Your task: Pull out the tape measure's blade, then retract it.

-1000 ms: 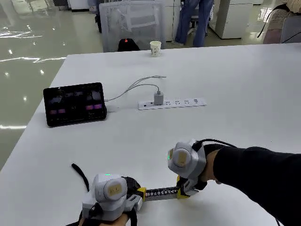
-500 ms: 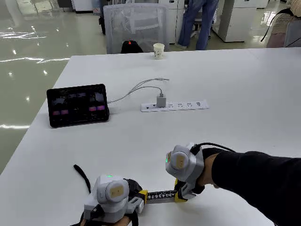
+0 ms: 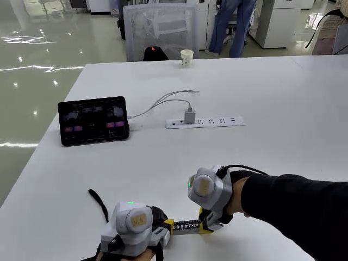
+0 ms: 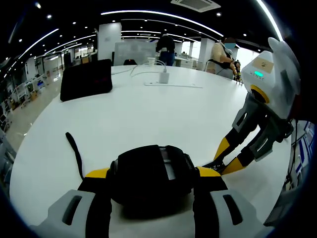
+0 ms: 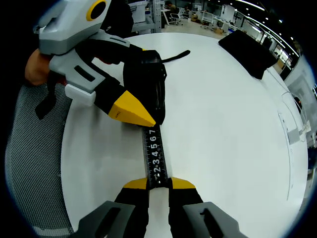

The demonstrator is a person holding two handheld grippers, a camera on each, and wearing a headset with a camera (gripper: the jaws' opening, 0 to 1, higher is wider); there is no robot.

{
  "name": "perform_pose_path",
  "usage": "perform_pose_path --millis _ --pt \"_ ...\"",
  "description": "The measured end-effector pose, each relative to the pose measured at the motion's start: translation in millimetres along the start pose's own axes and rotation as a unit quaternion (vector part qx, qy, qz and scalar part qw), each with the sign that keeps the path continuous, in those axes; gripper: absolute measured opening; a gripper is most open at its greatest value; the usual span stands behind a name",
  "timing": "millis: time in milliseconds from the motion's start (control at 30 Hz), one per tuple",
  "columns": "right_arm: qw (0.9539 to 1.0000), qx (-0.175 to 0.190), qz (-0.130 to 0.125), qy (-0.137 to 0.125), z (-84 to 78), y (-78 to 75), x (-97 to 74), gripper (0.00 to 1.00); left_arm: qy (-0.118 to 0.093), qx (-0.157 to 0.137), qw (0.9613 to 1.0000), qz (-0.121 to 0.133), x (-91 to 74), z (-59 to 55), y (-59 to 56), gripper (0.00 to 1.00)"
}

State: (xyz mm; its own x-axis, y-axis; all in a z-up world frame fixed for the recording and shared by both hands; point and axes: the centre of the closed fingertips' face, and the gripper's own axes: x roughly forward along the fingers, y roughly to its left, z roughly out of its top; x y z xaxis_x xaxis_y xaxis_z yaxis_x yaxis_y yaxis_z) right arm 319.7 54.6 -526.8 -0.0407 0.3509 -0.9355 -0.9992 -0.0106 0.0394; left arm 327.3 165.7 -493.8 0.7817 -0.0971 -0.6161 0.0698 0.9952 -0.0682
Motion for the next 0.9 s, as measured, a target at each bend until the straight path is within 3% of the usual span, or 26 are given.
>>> perform_pose_path --millis 900 --pt "0.9998 -0.009 0.003 -0.018 18.4 1.2 6.2 0.11 0.003 -0.006 1.0000 -0.004 0.4 -0.3 0.6 0.62"
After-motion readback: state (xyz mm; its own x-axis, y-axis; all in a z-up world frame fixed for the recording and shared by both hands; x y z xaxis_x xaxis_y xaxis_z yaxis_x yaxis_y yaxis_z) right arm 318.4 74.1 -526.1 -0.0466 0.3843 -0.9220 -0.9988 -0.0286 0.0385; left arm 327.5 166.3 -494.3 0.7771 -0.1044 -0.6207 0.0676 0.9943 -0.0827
